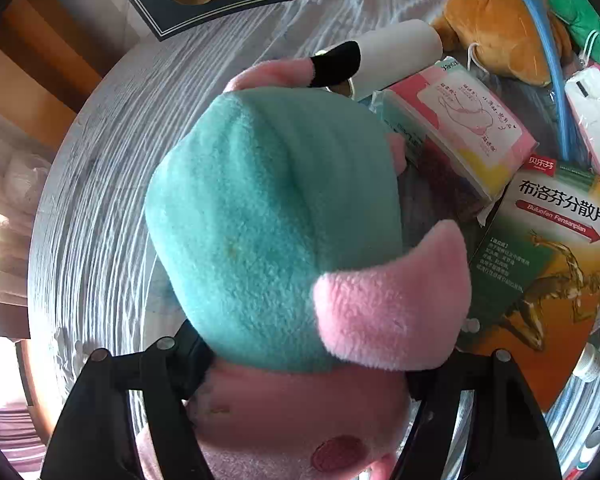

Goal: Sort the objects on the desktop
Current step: 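Carry the pink plush pig in the left gripper while the right carries the green bottle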

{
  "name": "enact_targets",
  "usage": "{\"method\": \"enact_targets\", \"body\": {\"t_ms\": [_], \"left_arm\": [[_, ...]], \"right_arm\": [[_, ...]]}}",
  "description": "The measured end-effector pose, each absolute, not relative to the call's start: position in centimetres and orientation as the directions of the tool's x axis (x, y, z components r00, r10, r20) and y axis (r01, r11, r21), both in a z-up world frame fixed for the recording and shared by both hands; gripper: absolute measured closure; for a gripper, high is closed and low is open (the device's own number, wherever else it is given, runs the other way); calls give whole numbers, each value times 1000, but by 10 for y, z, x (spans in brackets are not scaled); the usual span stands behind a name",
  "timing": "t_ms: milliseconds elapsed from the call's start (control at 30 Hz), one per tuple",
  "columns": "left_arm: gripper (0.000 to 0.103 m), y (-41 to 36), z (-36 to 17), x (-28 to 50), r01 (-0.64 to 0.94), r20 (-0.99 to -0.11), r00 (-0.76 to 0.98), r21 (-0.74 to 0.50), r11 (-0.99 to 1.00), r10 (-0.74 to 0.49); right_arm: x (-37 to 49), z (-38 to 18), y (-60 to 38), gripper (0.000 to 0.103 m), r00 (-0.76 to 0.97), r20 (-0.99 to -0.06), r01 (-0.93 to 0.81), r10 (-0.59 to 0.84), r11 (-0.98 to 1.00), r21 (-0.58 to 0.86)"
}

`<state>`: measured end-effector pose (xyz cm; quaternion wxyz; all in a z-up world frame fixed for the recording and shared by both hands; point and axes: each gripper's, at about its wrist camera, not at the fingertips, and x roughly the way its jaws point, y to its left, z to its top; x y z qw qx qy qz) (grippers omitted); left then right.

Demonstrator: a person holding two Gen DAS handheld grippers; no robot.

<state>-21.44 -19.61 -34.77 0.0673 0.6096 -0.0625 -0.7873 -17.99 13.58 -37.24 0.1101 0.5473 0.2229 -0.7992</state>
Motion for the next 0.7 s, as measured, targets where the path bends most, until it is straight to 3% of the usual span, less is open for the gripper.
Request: {"method": "enact_targets", "body": {"t_ms": [467,700], "left_arm": [[35,-198,-304,-155,41,-925,-339,165,-986,-169],[35,-185,-280,-136,2,-904,-391,186,-983,-172]], "right_arm": [[-98,-346,143,52,-388,-921,396,29,-897,-195],[-155,-313,102,52,-409,-912,380,2,-909,-172]]}}
